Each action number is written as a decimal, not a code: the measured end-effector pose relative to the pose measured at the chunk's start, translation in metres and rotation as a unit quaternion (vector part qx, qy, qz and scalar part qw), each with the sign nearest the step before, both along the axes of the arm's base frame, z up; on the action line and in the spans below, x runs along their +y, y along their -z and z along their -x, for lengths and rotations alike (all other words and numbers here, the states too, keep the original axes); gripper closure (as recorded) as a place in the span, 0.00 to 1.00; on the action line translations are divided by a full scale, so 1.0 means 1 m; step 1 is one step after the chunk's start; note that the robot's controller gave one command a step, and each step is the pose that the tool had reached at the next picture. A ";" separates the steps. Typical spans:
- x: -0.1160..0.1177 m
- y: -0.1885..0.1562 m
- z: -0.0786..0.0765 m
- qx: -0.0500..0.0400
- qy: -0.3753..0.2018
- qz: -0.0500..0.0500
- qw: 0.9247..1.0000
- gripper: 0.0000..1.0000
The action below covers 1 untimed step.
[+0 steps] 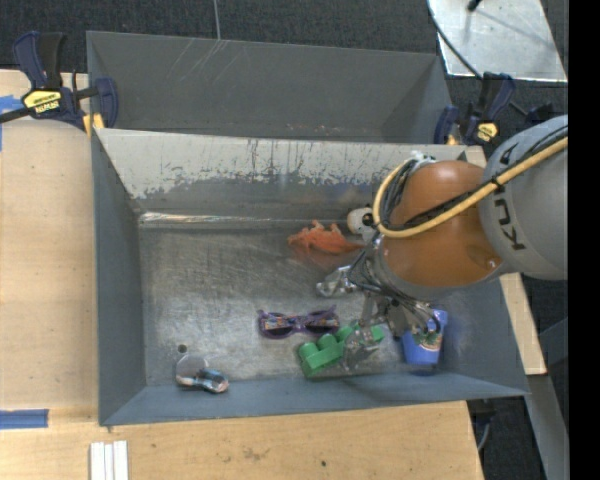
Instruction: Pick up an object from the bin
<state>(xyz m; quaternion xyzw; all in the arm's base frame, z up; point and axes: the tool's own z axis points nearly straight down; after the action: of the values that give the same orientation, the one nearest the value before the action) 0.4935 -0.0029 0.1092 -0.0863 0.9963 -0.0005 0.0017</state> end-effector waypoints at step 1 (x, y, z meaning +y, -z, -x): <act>0.016 0.037 0.004 -0.003 0.002 0.000 1.000 0.00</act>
Offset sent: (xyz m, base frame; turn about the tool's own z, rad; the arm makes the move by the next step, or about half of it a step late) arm -0.0052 0.0078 -0.0392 0.1223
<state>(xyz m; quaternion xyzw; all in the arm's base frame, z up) 0.4893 0.0132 0.0725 -0.0840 0.9965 -0.0010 0.0046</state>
